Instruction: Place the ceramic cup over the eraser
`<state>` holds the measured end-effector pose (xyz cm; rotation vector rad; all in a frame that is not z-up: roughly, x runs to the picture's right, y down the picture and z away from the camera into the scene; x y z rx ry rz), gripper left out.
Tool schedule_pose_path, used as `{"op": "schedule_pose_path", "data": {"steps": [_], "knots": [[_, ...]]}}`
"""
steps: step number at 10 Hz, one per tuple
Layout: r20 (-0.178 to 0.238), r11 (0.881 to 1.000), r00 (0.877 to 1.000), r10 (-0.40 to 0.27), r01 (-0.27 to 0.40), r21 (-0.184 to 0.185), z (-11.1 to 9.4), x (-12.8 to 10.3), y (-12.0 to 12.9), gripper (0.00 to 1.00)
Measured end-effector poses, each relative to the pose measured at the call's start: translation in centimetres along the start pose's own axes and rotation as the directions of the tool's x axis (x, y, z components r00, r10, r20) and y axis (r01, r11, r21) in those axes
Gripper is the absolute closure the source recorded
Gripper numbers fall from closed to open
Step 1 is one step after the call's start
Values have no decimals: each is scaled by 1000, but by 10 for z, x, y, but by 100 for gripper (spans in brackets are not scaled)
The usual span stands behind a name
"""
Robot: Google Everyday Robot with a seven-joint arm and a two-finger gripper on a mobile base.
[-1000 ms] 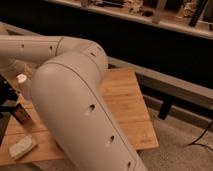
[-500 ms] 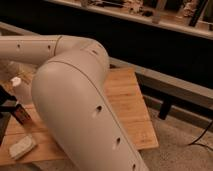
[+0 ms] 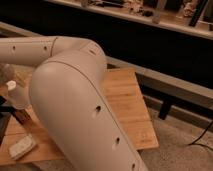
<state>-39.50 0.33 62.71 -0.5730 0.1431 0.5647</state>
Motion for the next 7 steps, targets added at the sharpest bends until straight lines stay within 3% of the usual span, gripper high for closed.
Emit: {"op": "schedule_pose_path", "data": {"steps": [7], "knots": [[-3, 996, 996, -86, 86, -16, -6, -6, 25, 100]]}}
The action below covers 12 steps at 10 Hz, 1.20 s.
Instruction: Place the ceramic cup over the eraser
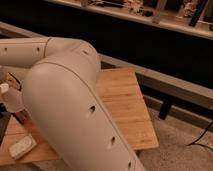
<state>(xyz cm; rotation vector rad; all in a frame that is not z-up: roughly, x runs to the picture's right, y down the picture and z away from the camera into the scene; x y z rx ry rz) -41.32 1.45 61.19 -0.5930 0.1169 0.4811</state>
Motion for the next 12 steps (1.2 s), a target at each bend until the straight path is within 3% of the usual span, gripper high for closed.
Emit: {"op": "schedule_pose_path", "data": {"steps": [7, 12], "knots": [[7, 999, 999, -35, 35, -13, 6, -5, 11, 100], [-7, 998, 999, -45, 45, -36, 27, -9, 17, 100]]}}
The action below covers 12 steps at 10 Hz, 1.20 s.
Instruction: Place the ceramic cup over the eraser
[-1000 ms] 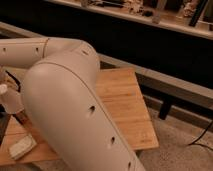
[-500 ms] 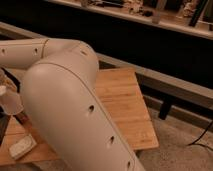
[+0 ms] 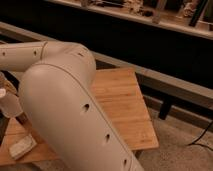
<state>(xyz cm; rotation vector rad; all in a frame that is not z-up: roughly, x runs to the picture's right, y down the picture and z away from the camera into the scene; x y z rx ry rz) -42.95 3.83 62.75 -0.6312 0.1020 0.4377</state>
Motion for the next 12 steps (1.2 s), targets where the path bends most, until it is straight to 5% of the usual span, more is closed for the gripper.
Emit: {"op": "schedule_pose_path", "data": {"steps": [12], "knots": [[-10, 999, 1000, 6, -6, -52, 50, 1, -6, 100]]}}
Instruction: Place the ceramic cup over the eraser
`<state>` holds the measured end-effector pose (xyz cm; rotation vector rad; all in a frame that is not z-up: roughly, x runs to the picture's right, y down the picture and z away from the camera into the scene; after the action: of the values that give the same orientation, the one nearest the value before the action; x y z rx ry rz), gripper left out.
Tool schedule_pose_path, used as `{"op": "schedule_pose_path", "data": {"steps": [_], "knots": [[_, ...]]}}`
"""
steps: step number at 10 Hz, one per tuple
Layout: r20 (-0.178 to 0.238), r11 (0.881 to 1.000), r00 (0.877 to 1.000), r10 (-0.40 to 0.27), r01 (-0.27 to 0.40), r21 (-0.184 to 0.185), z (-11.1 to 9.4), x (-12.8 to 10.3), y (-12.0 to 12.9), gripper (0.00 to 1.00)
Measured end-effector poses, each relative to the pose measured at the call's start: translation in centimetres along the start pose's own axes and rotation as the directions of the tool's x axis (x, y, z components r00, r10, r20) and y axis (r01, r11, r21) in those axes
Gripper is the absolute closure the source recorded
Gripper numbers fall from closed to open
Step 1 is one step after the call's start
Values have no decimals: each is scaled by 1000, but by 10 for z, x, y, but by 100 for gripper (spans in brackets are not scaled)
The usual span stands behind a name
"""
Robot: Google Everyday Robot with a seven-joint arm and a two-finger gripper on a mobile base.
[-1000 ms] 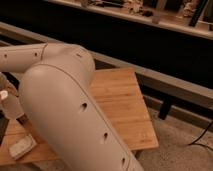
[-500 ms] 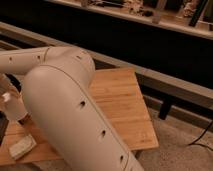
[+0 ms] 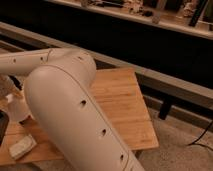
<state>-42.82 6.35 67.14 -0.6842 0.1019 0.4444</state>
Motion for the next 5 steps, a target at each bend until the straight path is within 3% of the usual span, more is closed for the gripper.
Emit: {"op": "schedule_pose_path", "data": {"steps": [5], "knots": [[-8, 1000, 1000, -5, 5, 1, 9, 1, 0, 100]]}}
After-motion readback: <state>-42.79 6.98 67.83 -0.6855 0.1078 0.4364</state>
